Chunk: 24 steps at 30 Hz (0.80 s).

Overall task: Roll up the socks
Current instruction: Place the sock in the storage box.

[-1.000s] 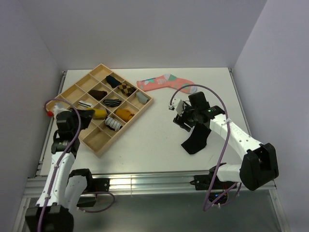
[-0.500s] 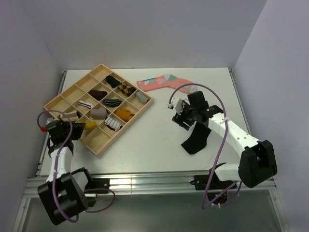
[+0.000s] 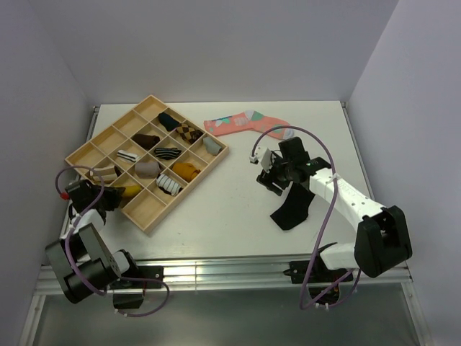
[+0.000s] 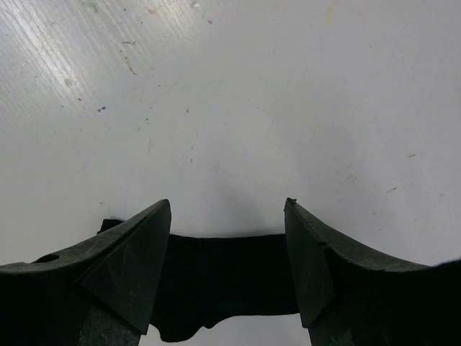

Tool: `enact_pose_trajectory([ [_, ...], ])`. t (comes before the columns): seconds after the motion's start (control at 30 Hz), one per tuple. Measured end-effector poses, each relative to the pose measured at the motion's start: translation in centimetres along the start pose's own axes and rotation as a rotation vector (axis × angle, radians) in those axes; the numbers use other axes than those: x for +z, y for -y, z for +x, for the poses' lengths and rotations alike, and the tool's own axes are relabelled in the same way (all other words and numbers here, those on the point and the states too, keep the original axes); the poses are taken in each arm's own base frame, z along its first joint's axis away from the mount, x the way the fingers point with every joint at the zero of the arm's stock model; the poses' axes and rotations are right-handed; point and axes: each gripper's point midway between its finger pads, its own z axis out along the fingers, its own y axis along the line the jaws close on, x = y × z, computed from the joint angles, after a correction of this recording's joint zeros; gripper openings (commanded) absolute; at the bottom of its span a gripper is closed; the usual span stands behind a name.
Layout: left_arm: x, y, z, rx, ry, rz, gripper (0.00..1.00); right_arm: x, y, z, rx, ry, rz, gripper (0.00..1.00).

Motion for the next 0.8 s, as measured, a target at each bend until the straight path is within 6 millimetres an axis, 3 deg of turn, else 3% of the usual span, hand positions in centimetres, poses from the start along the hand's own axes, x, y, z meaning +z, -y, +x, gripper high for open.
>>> enact_pose_trajectory([
  [0.4,1.6,1.1,-2.0,-0.006,-0.038,-0.086,0.00,0.3,-0.1,0.3,0.004,-0.014,-0.008,0.72],
  [0.8,3.3,-0.5,-0.8,0.034,-0.134,-0.228,0.00,0.7,-0.1,0.7,0.010,-0.031,-0.013,0.72],
])
